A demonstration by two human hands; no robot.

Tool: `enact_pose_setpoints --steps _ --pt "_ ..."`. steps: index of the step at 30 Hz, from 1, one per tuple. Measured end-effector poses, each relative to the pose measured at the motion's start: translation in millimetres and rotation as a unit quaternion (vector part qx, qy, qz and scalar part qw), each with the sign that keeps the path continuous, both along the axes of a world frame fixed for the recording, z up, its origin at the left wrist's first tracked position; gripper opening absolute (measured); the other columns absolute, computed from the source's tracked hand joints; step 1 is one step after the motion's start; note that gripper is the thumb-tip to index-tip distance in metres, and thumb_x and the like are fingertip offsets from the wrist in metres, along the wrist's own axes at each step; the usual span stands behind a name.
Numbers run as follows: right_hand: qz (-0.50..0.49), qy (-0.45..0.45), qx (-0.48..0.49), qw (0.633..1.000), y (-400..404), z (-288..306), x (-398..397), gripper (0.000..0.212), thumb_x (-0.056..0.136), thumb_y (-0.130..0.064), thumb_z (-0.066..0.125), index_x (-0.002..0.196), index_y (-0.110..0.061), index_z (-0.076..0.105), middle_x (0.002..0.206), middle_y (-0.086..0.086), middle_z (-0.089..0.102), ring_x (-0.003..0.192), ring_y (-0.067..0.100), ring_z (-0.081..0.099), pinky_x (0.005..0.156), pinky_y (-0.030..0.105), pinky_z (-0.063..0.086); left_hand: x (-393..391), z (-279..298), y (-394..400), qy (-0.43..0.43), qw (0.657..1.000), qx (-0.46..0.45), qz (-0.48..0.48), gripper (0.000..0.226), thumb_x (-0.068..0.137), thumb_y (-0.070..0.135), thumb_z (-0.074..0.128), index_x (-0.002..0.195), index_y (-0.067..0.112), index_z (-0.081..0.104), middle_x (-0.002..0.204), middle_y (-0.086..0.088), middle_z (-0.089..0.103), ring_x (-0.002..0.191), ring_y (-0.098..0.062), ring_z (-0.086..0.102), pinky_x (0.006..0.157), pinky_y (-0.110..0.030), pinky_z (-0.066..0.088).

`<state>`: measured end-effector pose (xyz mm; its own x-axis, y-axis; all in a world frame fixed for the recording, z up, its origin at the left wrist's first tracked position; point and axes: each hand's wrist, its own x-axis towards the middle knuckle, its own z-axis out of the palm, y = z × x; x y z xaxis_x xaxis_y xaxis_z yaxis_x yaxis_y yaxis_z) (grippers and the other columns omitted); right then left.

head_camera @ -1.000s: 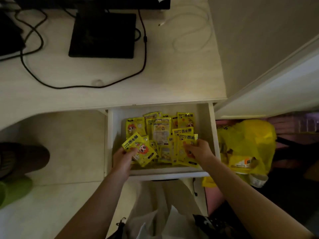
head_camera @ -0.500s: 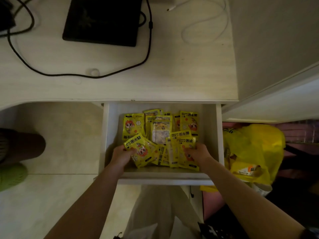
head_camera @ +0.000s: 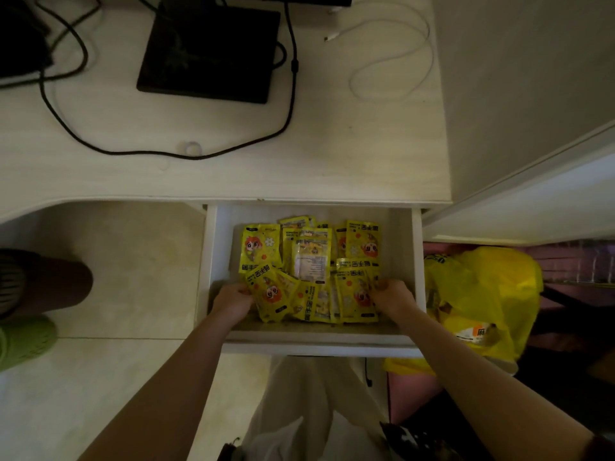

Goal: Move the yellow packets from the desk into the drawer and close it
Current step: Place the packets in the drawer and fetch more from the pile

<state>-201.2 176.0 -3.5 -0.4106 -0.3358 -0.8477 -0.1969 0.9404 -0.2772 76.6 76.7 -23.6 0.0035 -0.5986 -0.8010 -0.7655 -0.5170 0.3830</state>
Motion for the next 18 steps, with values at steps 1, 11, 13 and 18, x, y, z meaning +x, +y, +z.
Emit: enact_pose_setpoints --steps 1,11,13,18 --pt "0.017 0.008 -0.002 1.000 0 5 0 0.022 0.093 -0.018 0.050 0.105 -0.003 0.060 0.075 0.005 0.056 0.063 0.016 0.050 0.055 0.026 0.043 -1 5 1 -0.002 1.000 -0.007 -0.010 0.022 0.087 0.016 0.064 0.106 0.008 0.070 0.101 -0.010 0.069 0.090 -0.024 0.062 0.081 -0.032 0.047" --pt "0.169 0.022 -0.087 0.982 -14 65 17 0.028 0.094 -0.009 0.046 0.121 -0.007 0.048 0.096 0.009 0.062 0.074 0.018 0.060 0.061 0.030 0.053 -1 71 17 -0.036 0.992 -0.116 -0.027 0.035 0.091 0.021 0.058 0.125 0.014 0.061 0.125 -0.010 0.064 0.114 -0.029 0.059 0.091 -0.032 0.045" --pt "0.216 0.020 -0.107 0.970 -18 76 26 0.034 0.095 -0.013 0.047 0.128 -0.008 0.044 0.101 0.012 0.063 0.082 0.024 0.064 0.068 0.038 0.057 3 85 26 -0.040 0.988 -0.148 -0.030 0.037 0.090 0.022 0.058 0.126 0.014 0.059 0.121 -0.010 0.065 0.110 -0.028 0.061 0.089 -0.033 0.046" --pt "0.376 0.040 -0.145 0.914 -29 95 64 0.038 0.096 -0.017 0.043 0.134 -0.012 0.042 0.123 0.013 0.061 0.095 0.025 0.064 0.079 0.037 0.056 20 108 49 -0.043 0.976 -0.214 -0.006 0.031 0.091 0.020 0.053 0.122 0.015 0.059 0.108 -0.011 0.069 0.098 -0.028 0.064 0.083 -0.038 0.052"
